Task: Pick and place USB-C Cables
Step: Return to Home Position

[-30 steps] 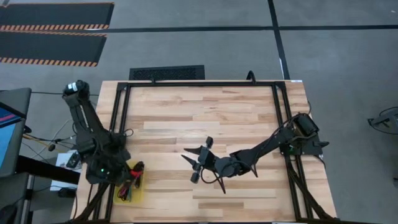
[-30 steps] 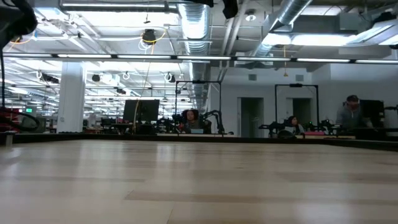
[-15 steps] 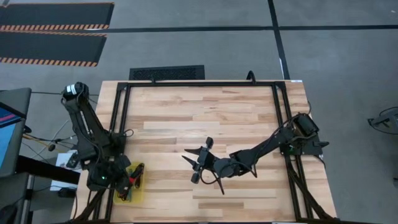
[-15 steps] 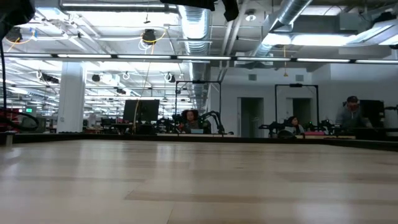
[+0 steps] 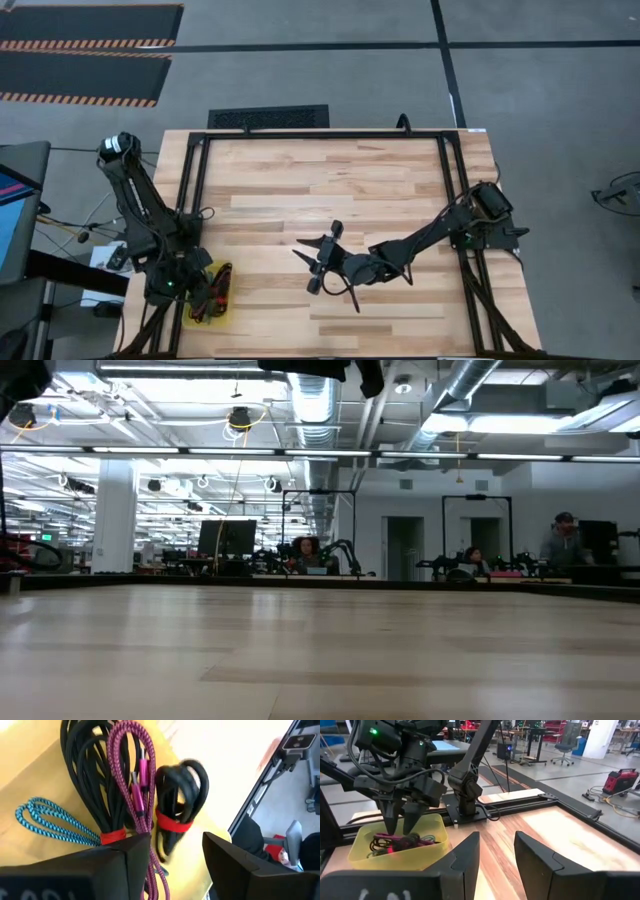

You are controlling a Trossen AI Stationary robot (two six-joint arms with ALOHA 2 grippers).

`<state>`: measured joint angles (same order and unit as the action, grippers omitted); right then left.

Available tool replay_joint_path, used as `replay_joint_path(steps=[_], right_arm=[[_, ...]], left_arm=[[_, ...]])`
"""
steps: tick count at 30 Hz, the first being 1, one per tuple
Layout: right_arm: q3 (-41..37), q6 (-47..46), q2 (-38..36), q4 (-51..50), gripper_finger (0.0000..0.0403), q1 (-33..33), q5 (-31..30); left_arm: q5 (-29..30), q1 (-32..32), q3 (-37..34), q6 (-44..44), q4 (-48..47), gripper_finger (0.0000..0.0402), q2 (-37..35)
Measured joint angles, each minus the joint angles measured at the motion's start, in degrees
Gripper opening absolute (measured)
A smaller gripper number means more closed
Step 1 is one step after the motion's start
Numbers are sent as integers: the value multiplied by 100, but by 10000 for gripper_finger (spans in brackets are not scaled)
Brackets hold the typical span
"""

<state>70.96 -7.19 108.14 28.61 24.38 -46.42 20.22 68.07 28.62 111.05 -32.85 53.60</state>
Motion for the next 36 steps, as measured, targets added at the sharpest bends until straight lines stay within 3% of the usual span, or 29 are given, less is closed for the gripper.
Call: replay_joint_path(steps=[14, 19, 22, 26, 31, 36], right_arm=[[-4, -351, 1, -329, 146, -87, -7], [-4, -348, 2, -321, 139, -86, 150], [-4, -322, 2, -453, 133, -189, 1211], [16, -633, 255, -83, 122, -548, 2760], [63, -777, 904, 652, 114, -1101, 3783], [63, -1041, 1193, 1086, 112, -1675, 4901]], left_arm=[[-12, -452, 2, -1028, -294, 174, -93], [782, -579, 143, -1974, -383, 174, -520], [1594, -592, 361, -2880, -604, 174, -802], [2544, -594, 391, -4764, -689, 174, -1022], [4373, -769, 128, -5754, -610, 174, -1002], [4325, -1501, -103, -6904, -390, 174, -1100]])
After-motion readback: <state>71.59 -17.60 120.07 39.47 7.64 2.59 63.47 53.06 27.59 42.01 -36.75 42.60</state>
